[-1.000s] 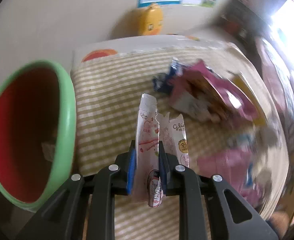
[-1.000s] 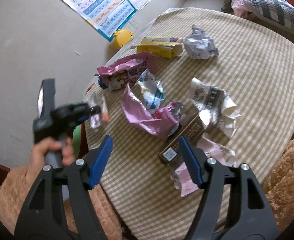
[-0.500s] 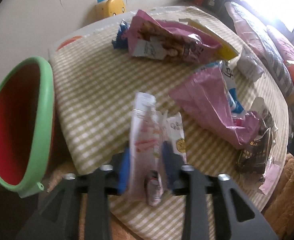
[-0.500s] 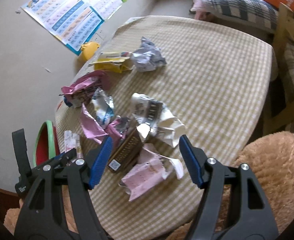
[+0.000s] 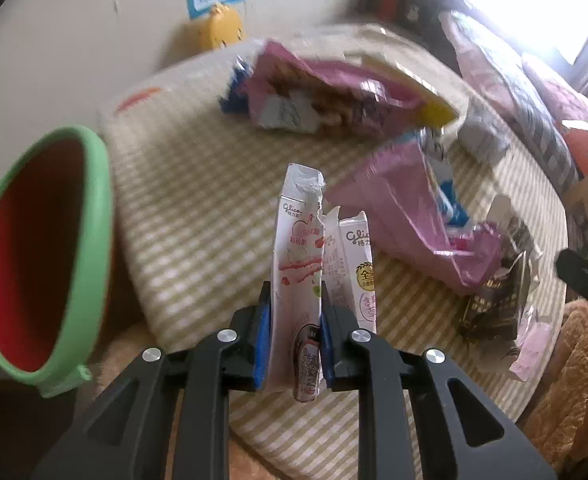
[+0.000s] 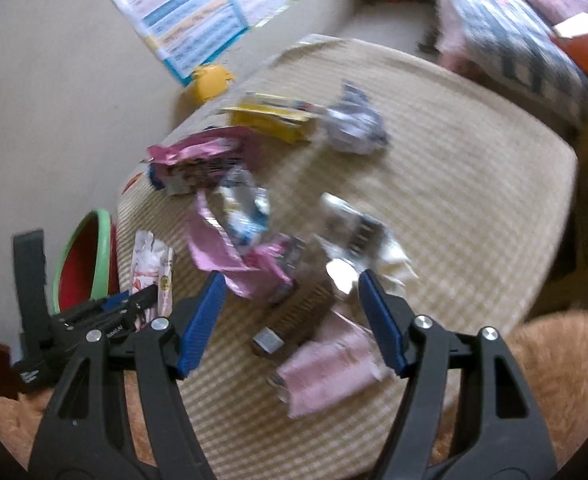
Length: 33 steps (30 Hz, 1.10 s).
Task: Collect trash
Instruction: 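Grasp the pink wrapper with the right gripper while the left gripper holds white wrappers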
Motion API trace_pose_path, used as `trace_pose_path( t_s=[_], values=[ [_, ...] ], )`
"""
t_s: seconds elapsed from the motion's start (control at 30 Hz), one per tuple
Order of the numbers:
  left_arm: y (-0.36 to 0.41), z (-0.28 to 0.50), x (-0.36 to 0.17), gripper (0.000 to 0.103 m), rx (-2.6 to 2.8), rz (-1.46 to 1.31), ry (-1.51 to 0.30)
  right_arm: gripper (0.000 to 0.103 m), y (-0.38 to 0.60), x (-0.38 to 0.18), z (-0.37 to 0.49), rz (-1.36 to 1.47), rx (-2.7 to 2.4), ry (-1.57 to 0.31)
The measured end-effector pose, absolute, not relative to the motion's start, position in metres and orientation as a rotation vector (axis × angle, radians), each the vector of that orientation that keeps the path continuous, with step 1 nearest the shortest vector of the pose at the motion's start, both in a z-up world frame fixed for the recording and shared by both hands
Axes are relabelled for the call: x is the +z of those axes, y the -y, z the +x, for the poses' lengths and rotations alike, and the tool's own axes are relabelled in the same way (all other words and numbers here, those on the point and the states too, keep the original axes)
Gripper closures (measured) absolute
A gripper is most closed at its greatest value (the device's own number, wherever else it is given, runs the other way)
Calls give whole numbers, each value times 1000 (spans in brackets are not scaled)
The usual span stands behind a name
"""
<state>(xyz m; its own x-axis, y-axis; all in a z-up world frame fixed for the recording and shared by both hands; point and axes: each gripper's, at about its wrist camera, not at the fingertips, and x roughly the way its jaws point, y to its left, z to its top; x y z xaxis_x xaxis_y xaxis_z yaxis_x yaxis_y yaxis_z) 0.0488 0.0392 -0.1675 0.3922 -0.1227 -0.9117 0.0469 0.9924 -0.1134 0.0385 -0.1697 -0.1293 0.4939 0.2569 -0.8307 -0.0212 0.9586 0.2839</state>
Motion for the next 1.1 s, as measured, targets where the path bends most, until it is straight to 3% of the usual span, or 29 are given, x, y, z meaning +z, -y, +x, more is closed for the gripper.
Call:
trace_pose_path(
  t_s=[0.33, 0.53, 0.6, 1.1],
  values=[
    [-87, 38, -133, 85, 4, -191, -1052, 38, 84, -170, 72, -186, 238, -1121],
    [-94, 34, -136, 84, 14, -215, -1065, 67, 83, -178, 77, -216, 223, -1134],
    [-92, 32, -137, 84, 10, -214, -1065, 87, 89, -167, 74, -157, 247, -1122],
    [-86, 31, -139, 84, -2, -206, -1076, 89, 147, -114, 31, 321, 296, -1036]
  ],
)
